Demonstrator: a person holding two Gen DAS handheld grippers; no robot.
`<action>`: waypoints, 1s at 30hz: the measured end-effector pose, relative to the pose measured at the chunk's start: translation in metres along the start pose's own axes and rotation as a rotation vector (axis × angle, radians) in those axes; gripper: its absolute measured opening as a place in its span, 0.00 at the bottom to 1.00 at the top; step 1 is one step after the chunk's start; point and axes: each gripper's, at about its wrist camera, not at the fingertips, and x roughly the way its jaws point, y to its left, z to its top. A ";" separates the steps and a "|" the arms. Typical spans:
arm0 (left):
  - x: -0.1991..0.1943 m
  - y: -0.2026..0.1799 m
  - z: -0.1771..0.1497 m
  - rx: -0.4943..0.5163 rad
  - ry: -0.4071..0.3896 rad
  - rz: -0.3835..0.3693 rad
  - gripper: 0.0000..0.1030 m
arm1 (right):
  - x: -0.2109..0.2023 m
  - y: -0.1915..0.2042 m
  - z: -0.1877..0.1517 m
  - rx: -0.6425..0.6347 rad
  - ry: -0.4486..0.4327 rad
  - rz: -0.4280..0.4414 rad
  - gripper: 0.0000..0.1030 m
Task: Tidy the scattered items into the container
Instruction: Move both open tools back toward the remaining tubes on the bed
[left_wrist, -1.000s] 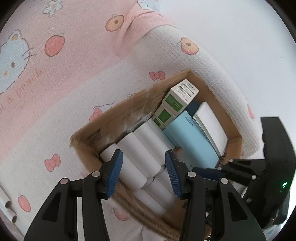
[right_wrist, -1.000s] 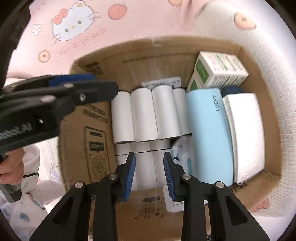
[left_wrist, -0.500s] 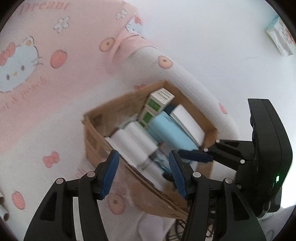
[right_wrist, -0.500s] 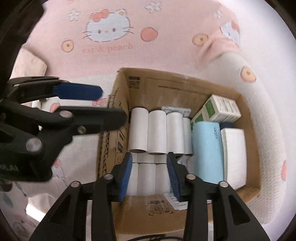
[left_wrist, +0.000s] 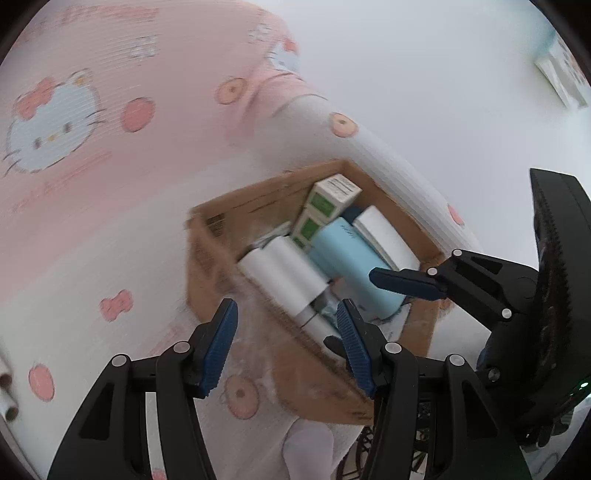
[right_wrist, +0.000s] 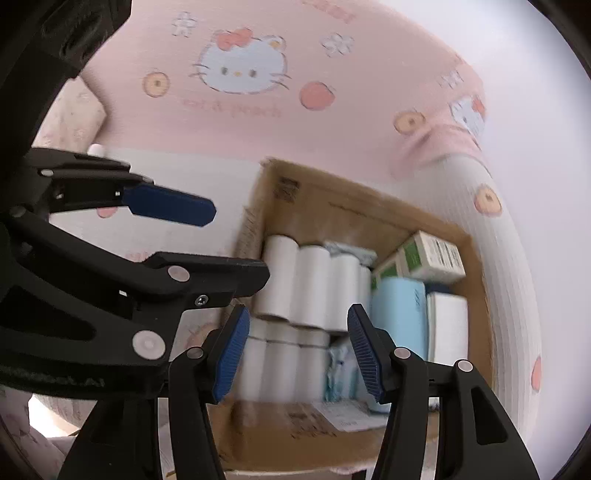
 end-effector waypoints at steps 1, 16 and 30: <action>-0.004 0.005 -0.001 -0.014 -0.011 0.014 0.58 | -0.001 0.004 0.002 -0.010 -0.008 0.004 0.51; -0.097 0.134 -0.034 -0.312 -0.188 0.167 0.58 | -0.010 0.084 0.036 -0.189 -0.079 0.017 0.54; -0.141 0.220 -0.112 -0.475 -0.174 0.358 0.58 | 0.000 0.149 0.077 -0.199 -0.294 0.239 0.55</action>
